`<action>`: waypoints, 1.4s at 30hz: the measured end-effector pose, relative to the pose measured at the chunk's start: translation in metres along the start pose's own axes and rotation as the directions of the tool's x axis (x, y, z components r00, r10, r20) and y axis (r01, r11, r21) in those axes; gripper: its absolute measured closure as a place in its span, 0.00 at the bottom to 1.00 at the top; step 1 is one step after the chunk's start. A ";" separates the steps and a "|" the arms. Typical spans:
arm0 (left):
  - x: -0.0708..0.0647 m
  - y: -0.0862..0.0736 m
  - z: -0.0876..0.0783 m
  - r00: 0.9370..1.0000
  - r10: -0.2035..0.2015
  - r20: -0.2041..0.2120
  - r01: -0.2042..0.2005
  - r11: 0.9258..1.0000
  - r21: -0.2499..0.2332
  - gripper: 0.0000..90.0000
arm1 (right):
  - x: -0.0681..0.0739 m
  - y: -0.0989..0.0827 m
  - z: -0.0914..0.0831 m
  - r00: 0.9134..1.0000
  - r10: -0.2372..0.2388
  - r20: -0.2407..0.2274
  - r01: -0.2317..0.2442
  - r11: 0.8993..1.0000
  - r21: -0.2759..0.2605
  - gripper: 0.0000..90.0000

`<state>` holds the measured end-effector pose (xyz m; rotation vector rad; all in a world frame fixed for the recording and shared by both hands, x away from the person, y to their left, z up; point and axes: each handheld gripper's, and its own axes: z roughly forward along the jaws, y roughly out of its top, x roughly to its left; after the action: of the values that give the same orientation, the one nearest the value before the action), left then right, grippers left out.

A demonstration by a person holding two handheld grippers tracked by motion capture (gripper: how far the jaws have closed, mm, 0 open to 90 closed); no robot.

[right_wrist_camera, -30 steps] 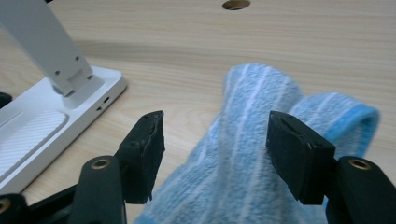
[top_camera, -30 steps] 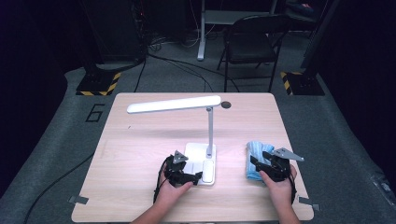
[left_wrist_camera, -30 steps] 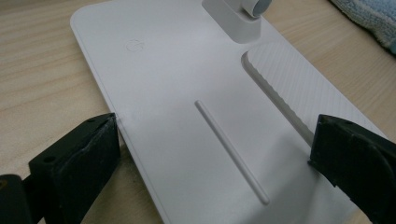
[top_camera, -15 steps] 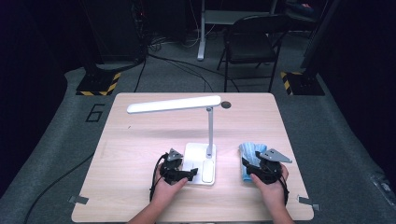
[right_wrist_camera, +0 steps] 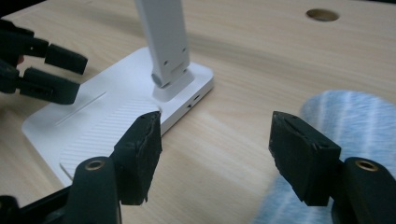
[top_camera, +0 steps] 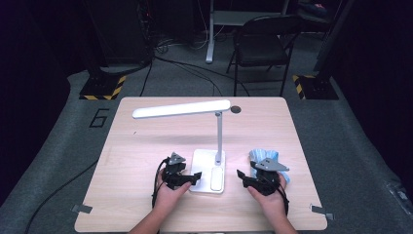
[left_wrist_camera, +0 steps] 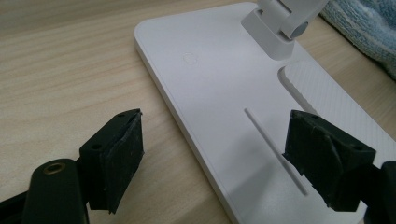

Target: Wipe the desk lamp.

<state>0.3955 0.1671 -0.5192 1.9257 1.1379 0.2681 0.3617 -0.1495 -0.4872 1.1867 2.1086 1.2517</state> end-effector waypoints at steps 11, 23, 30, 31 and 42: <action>0.009 0.000 -0.005 1.000 -0.016 -0.004 0.016 1.000 0.003 0.22 | 0.032 -0.005 0.038 0.994 -0.021 -0.109 0.030 0.996 0.082 0.36; 0.012 -0.002 -0.007 0.999 -0.026 -0.022 0.026 1.000 0.004 0.22 | 0.054 -0.002 0.059 0.992 -0.047 -0.120 0.060 0.992 0.115 0.30; 0.014 -0.003 -0.006 0.999 -0.034 -0.025 0.034 0.999 0.006 0.22 | 0.056 -0.001 0.063 0.990 -0.051 -0.131 0.066 0.991 0.115 0.27; 0.013 -0.004 -0.005 0.999 -0.035 -0.022 0.035 0.999 0.010 0.22 | 0.057 -0.002 0.063 0.991 -0.037 -0.131 0.053 0.991 0.121 0.27; 0.018 -0.003 -0.005 0.998 -0.042 -0.038 0.042 0.999 0.005 0.22 | 0.057 -0.005 0.063 0.990 -0.034 -0.139 0.052 0.990 0.130 0.23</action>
<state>0.4006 0.1849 -0.5224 1.9067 1.2040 0.2794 0.3719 -0.0715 -0.5194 1.1322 2.3369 1.2208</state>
